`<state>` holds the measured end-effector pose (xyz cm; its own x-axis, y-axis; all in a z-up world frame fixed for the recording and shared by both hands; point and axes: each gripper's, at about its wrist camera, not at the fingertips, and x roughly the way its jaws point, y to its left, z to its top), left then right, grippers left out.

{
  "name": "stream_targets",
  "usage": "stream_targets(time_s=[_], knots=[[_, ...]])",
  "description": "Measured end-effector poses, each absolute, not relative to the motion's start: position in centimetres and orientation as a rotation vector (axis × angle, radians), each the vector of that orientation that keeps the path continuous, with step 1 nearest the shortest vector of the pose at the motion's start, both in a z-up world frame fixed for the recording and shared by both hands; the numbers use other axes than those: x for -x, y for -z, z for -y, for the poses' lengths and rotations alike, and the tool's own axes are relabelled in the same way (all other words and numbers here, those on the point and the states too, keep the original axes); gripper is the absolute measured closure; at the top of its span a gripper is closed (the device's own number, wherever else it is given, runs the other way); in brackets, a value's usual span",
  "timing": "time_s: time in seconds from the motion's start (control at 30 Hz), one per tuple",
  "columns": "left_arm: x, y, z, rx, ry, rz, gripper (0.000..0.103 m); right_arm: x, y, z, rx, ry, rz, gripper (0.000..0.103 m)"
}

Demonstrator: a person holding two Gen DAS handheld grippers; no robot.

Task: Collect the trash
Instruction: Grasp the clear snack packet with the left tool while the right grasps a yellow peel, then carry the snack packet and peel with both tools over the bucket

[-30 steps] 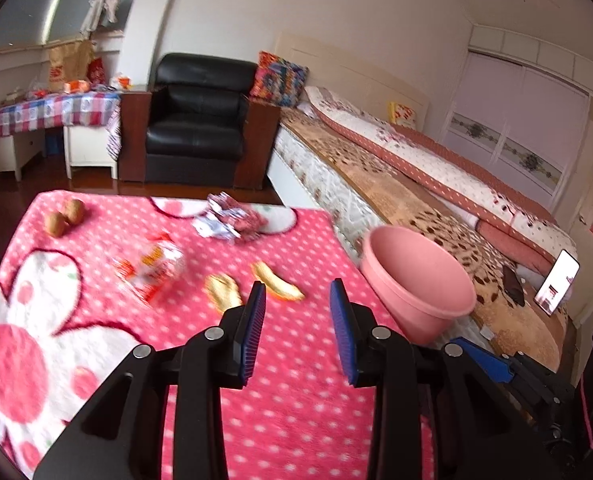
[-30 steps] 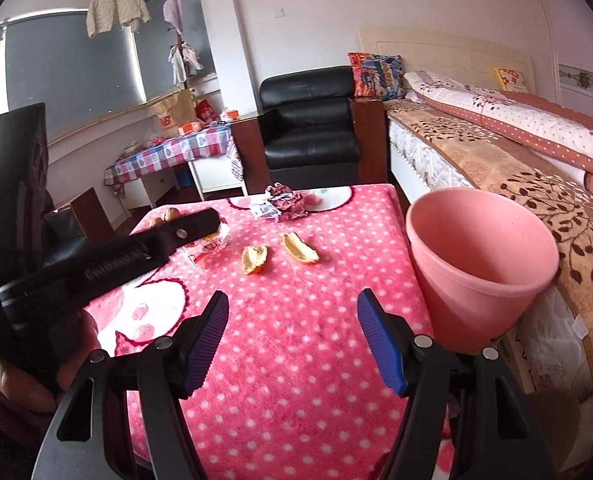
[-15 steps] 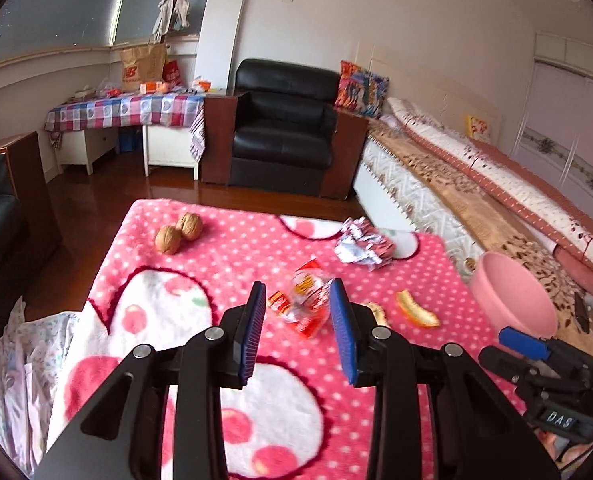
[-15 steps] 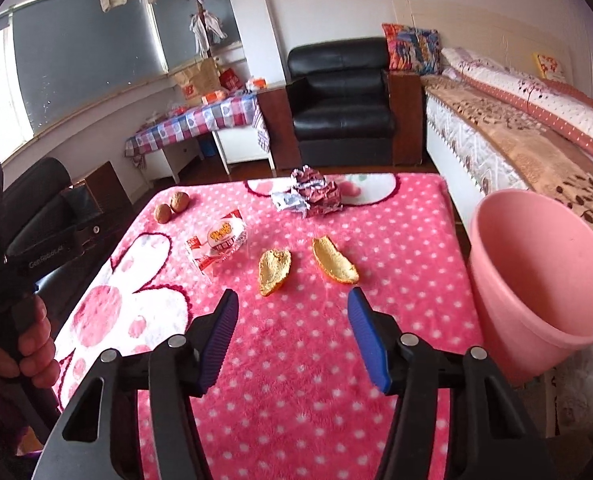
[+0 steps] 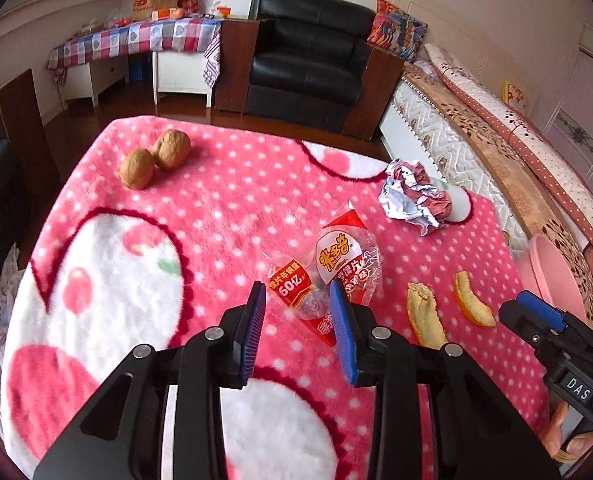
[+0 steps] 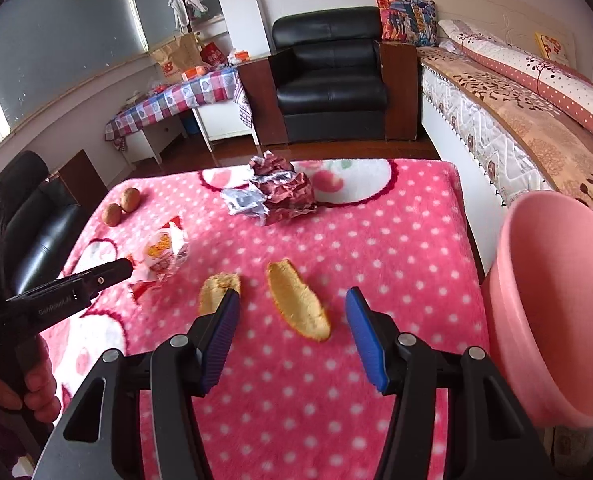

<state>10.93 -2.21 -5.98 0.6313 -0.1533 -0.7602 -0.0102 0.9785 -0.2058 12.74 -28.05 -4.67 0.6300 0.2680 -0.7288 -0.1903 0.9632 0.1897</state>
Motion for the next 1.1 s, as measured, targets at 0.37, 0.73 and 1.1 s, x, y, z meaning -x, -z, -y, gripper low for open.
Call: stream_targets(time_s=[0.37,0.73,1.1], knots=[[-11.4,6.6,3.8,0.146,0.031,-0.865,0.092,-15.0,8.1,27.4,-0.066,-0.254,-0.94,0.072],[-8.1,2.4,4.4,0.129,0.104,-0.734,0.101,-11.7,5.7,28.7,-0.167,-0.267,-0.889,0.088],[-5.3,-0.9,8.2,0.115,0.222,-0.666,0.101,-6.3,1.3,31.7,-0.245,-0.24,-0.755,0.087]])
